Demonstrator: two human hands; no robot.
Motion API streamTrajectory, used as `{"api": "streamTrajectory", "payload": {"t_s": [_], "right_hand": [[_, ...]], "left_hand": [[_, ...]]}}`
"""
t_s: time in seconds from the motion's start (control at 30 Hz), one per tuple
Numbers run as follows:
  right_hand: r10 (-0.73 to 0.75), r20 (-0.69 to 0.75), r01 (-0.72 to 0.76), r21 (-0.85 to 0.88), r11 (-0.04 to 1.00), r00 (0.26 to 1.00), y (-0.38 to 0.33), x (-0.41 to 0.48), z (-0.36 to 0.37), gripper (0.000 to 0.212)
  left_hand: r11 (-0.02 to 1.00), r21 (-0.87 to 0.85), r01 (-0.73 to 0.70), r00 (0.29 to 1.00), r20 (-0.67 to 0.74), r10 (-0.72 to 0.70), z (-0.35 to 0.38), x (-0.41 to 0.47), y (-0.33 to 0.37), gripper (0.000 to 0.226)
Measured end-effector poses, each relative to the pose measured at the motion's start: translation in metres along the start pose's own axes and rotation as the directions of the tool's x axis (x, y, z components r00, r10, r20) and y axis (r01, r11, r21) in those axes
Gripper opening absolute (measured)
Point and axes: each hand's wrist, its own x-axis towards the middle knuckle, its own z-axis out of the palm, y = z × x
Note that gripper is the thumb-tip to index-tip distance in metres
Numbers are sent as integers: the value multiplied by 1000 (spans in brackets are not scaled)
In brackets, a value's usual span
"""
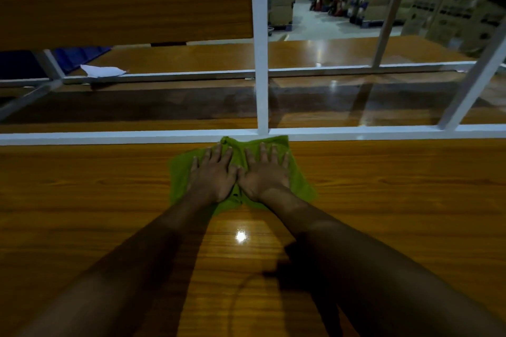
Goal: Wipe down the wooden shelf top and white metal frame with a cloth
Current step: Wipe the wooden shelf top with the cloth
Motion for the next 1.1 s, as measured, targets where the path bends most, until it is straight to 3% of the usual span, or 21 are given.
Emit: {"api": "streamTrajectory", "payload": {"t_s": [0.3,0.6,0.87,1.1], "right_hand": [[-25,18,25,-20,999,1000,-72,-11,11,65],[-52,-2,52,-18,999,999,-101,-67,22,65],[-12,-10,12,-44,999,1000,-67,-114,18,64],[88,-27,-88,-24,996,996,-11,-116,13,63]], "left_hand": [[1000,24,18,1000,20,-18,-6,-28,-66,59],[999,2,34,999,31,-34,-11,-91,-88,61],[1000,-12,12,998,61,-12,-14,-133,-41,64],[997,-49,-63,996,55,65,-10,-117,19,65]]}}
